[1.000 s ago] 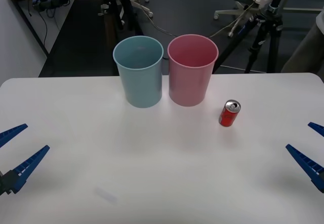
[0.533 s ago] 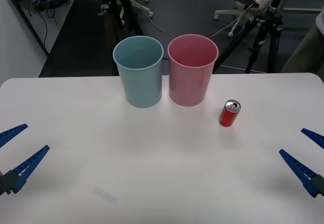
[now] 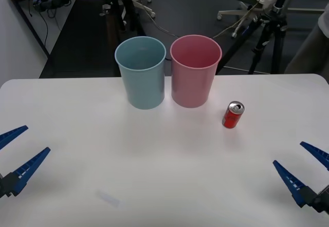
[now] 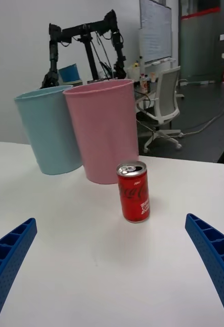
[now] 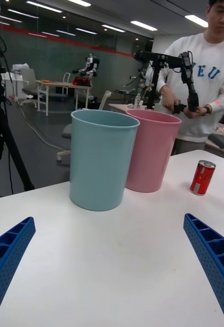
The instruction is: Grasp the object on the table and drop it into the matching bin: aluminum can to the light blue bin, PET bottle to the pink bin.
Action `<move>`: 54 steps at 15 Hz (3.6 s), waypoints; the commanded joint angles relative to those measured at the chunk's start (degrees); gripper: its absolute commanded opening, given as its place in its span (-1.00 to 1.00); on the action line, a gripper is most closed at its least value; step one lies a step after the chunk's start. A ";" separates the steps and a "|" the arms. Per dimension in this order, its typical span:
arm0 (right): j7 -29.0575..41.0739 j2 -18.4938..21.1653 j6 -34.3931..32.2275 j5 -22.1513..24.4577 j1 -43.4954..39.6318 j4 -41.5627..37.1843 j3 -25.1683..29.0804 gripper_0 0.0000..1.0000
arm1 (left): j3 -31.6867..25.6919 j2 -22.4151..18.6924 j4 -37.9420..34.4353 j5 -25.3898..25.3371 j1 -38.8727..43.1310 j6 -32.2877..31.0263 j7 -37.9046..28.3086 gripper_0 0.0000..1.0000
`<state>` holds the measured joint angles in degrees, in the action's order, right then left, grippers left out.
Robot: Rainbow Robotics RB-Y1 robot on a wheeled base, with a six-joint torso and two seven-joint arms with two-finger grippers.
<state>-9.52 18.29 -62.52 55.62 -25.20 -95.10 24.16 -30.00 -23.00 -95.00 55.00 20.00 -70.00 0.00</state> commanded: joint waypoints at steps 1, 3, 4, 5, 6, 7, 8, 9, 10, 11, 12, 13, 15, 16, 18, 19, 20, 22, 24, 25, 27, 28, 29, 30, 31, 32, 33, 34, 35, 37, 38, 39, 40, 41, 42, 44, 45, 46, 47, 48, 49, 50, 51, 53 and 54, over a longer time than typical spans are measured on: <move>-5.69 -0.18 6.97 -2.09 -1.17 0.00 -4.91 1.00 | 0.00 0.00 0.00 0.00 0.00 0.00 0.00 1.00; -8.24 -0.54 10.58 -2.18 -0.81 0.00 -7.46 1.00 | 0.00 0.00 0.00 0.00 0.00 0.00 0.00 1.00; -9.64 -0.54 12.86 -2.62 -0.55 0.00 -9.13 1.00 | 0.00 0.00 0.00 0.00 0.00 0.00 0.00 1.00; -11.23 -0.54 14.44 -3.06 -0.29 0.00 -10.45 1.00 | 0.00 0.00 0.00 0.00 0.00 0.00 0.00 1.00; -12.46 -0.71 16.20 -3.32 0.07 0.00 -11.50 1.00 | 0.00 0.00 0.00 0.00 0.00 0.00 0.00 1.00; -13.42 -1.15 18.14 -3.32 0.42 0.00 -12.73 1.00 | 0.00 0.00 0.00 0.00 0.00 0.00 0.00 1.00; -13.60 -1.41 19.63 -3.32 0.77 0.00 -13.79 1.00 | 0.00 0.00 0.00 0.00 0.00 0.00 0.00 1.00; -13.95 -1.59 21.21 -3.32 1.12 0.00 -14.75 1.00 | 0.00 0.00 0.00 0.00 0.00 0.00 0.00 1.00; -14.48 -1.85 23.59 -3.23 1.65 0.00 -16.16 1.00 | 0.00 0.00 0.00 0.00 0.00 0.00 0.00 1.00; -14.83 -1.85 25.61 -3.32 2.17 0.00 -17.48 1.00 | 0.00 0.00 0.00 0.00 0.00 0.00 0.00 1.00; -15.18 -1.85 27.63 -3.50 2.70 0.00 -18.71 1.00 | 0.00 0.00 0.00 0.00 0.00 0.00 0.00 1.00; -15.53 -1.85 30.09 -4.02 3.41 0.00 -20.47 1.00 | 0.00 0.00 0.00 0.00 0.00 0.00 0.00 1.00; -16.15 -1.94 33.25 -4.37 4.55 0.09 -22.66 1.00 | 0.00 0.00 0.00 0.00 0.00 0.00 0.00 1.00; -16.50 -2.03 34.22 -4.73 5.51 0.88 -23.46 1.00 | 0.00 0.00 0.00 0.00 0.00 0.00 0.00 1.00; -16.94 -2.82 32.90 -4.81 8.59 5.01 -23.10 1.00 | 0.00 0.00 0.00 0.00 0.00 0.00 0.00 1.00; -17.29 -3.08 32.29 -4.90 10.70 7.65 -22.75 1.00 | 0.00 0.00 0.00 0.00 0.00 0.00 0.00 1.00; -17.55 -3.26 32.29 -4.99 11.75 8.79 -22.58 1.00 | 0.00 0.00 0.00 0.00 0.00 0.00 0.00 1.00; -17.82 -3.44 32.29 -5.43 14.22 11.25 -22.49 1.00 | 0.00 0.00 0.00 0.00 0.00 0.00 0.00 1.00; -18.35 -4.05 32.29 -5.43 16.68 13.80 -21.79 1.00 | 0.00 0.00 0.00 0.00 0.00 0.00 0.00 1.00; -18.52 -4.23 32.29 -5.34 17.64 14.77 -21.52 1.00 | 0.00 0.00 0.00 0.00 0.00 0.00 0.00 1.00; -18.96 -4.58 32.37 -5.08 19.49 16.52 -20.99 1.00 | 0.00 0.00 0.00 0.00 0.00 0.00 0.00 1.00; -19.14 -4.58 32.73 -4.73 20.19 17.23 -20.91 1.00 | 0.00 0.00 0.00 0.00 0.00 0.00 0.00 1.00; -19.58 -4.67 33.43 -4.64 20.90 17.67 -20.91 1.00 | 0.00 0.00 0.00 0.00 0.00 0.00 0.00 1.00; -20.02 -4.84 34.04 -4.55 21.16 17.58 -20.91 1.00 | 0.00 0.00 0.00 0.00 0.00 0.00 0.00 1.00; -20.54 -5.02 34.84 -4.29 21.33 17.67 -20.91 1.00 | 0.00 0.00 0.00 0.00 0.00 0.00 0.00 1.00; -20.98 -5.37 35.36 -4.11 21.51 17.58 -20.99 1.00 | 0.00 0.00 0.00 0.00 0.00 0.00 0.00 1.00; -21.25 -5.63 35.89 -4.02 21.86 17.67 -21.08 1.00 | 0.00 0.00 0.00 0.00 0.00 0.00 0.00 1.00; -21.69 -6.07 36.77 -3.85 22.30 17.58 -21.08 1.00 | 0.00 0.00 0.00 0.00 0.00 0.00 0.00 1.00; -21.77 -6.69 37.74 -3.50 22.65 17.67 -21.08 1.00 | 0.00 0.00 0.00 0.00 0.00 0.00 0.00 1.00; -22.04 -7.83 38.79 -2.79 23.27 17.58 -21.17 1.00 | 0.00 0.00 0.00 0.00 0.00 0.00 0.00 1.00; -22.04 -8.01 39.23 -2.71 23.44 17.67 -21.26 1.00 | 0.00 0.00 0.00 0.00 0.00 0.00 0.00 1.00; -22.13 -8.18 39.85 -2.71 23.71 17.67 -21.52 1.00 | 0.00 0.00 0.00 0.00 0.00 0.00 0.00 1.00; -22.04 -8.36 40.20 -2.71 24.41 18.46 -21.79 1.00 | 0.00 0.00 0.00 0.00 0.00 0.00 0.00 1.00; -22.04 -8.36 40.02 -2.71 25.47 19.86 -21.70 1.00 | 0.00 0.00 0.00 0.00 0.00 0.00 0.00 1.00; -22.04 -8.36 39.76 -2.71 26.87 21.53 -21.43 1.00 | 0.00 0.00 0.00 0.00 0.00 0.00 0.00 1.00; -22.13 -8.36 39.76 -2.71 28.28 23.20 -21.08 1.00 | 0.00 0.00 0.00 0.00 0.00 0.00 0.00 1.00; -22.04 -8.36 39.76 -2.71 29.33 24.35 -21.08 1.00 | 0.00 0.00 0.00 0.00 0.00 0.00 0.00 1.00; -22.13 -8.36 39.67 -2.71 30.39 25.75 -20.91 1.00 | 0.00 0.00 0.00 0.00 0.00 0.00 0.00 1.00; -22.04 -8.36 39.76 -2.79 31.35 26.81 -20.82 1.00 | 0.00 0.00 0.00 0.00 0.00 0.00 0.00 1.00; -22.13 -8.36 39.76 -2.71 31.97 27.60 -20.82 1.00 | 0.00 0.00 0.00 0.00 0.00 0.00 0.00 1.00; -22.04 -8.36 39.76 -2.79 32.85 28.30 -20.73 1.00 | 0.00 0.00 0.00 0.00 0.00 0.00 0.00 1.00; -22.04 -8.36 39.67 -2.71 33.29 28.83 -20.82 1.00 | 0.00 0.00 0.00 0.00 0.00 0.00 0.00 1.00; -22.13 -8.36 39.76 -2.71 33.82 29.27 -20.82 1.00 | 0.00 0.00 0.00 0.00 0.00 0.00 0.00 1.00; -22.13 -8.36 39.76 -2.71 34.34 29.71 -20.82 1.00 | 0.00 0.00 0.00 0.00 0.00 0.00 0.00 1.00; -22.13 -8.36 39.76 -2.71 34.78 30.41 -20.73 1.00 | 0.00 0.00 0.00 0.00 0.00 0.00 0.00 1.00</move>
<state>-31.64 9.93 -22.77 52.90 9.14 -65.37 3.35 -30.00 -23.00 -95.00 55.00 20.00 -70.00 0.00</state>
